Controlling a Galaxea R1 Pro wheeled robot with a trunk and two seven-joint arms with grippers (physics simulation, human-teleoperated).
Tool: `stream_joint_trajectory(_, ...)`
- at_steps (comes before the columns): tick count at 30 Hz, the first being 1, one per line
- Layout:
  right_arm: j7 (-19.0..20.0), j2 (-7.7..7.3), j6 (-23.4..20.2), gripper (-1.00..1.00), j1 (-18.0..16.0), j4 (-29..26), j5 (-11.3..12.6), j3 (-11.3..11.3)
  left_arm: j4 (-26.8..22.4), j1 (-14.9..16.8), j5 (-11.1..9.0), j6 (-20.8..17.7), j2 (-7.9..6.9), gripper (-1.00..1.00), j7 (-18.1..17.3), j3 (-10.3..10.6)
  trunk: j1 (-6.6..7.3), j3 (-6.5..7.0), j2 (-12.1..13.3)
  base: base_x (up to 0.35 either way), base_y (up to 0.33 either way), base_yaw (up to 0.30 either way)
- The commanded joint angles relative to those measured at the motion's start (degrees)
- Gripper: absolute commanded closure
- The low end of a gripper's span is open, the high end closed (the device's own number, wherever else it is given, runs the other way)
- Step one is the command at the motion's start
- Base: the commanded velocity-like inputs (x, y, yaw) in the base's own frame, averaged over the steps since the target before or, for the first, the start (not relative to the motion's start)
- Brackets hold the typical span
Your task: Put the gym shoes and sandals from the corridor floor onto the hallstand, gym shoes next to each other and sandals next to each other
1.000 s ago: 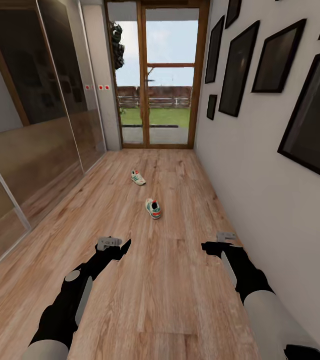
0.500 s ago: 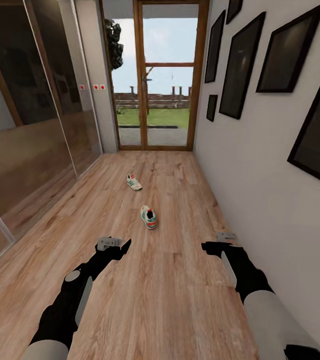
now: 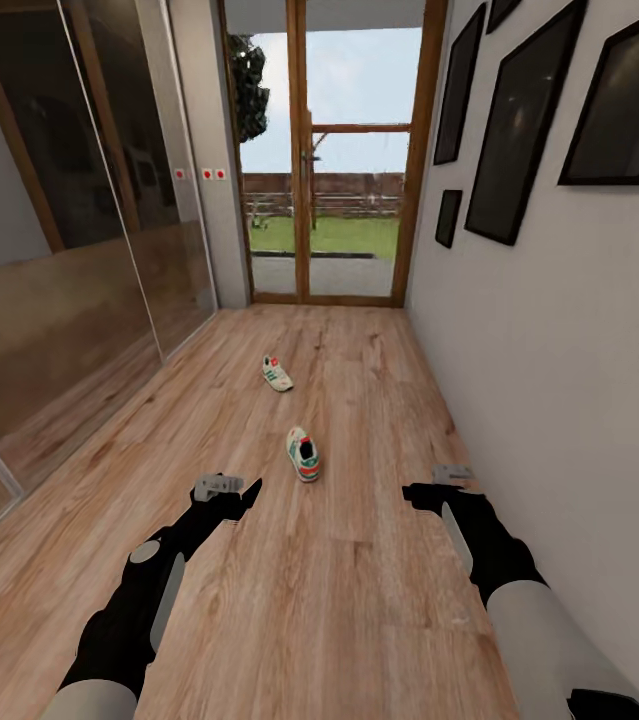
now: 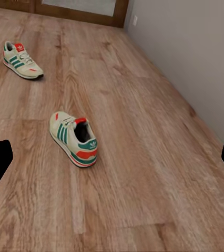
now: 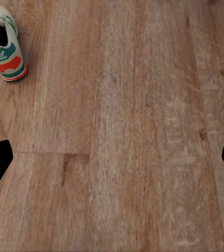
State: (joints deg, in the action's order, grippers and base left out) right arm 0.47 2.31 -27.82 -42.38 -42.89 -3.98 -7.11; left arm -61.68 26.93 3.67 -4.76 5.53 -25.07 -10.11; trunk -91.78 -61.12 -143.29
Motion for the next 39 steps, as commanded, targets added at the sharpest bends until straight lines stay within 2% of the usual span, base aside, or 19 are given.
stream_joint_trajectory(1, 0.1, 0.06, -0.3, -1.00, 0.0, -0.1, -0.4, -0.2, -0.1, 0.0, 0.4, -0.3, 0.09, -1.00, -0.5, -0.3, -0.02, -0.06, 0.0, 0.350, -0.106, 0.024)
stream_joint_trajectory(22, 0.1, 0.06, -0.3, -1.00, 0.0, -0.1, -0.4, -0.2, -0.1, 0.0, 0.4, -0.3, 0.09, -1.00, -0.5, -0.3, -0.02, -0.06, 0.0, 0.350, -0.105, 0.004)
stream_joint_trajectory(32, 0.1, 0.06, -0.3, -1.00, 0.0, -0.1, -0.4, -0.2, -0.1, 0.0, 0.4, -0.3, 0.09, -1.00, -0.5, -0.3, -0.02, -0.06, 0.0, 0.350, -0.025, 0.002)
stream_joint_trajectory(39, 0.1, 0.06, -0.3, -1.00, 0.0, -0.1, -0.4, -0.2, -0.1, 0.0, 0.4, -0.3, 0.09, -1.00, -0.5, -0.3, -0.02, -0.06, 0.0, 0.350, -0.017, 0.167)
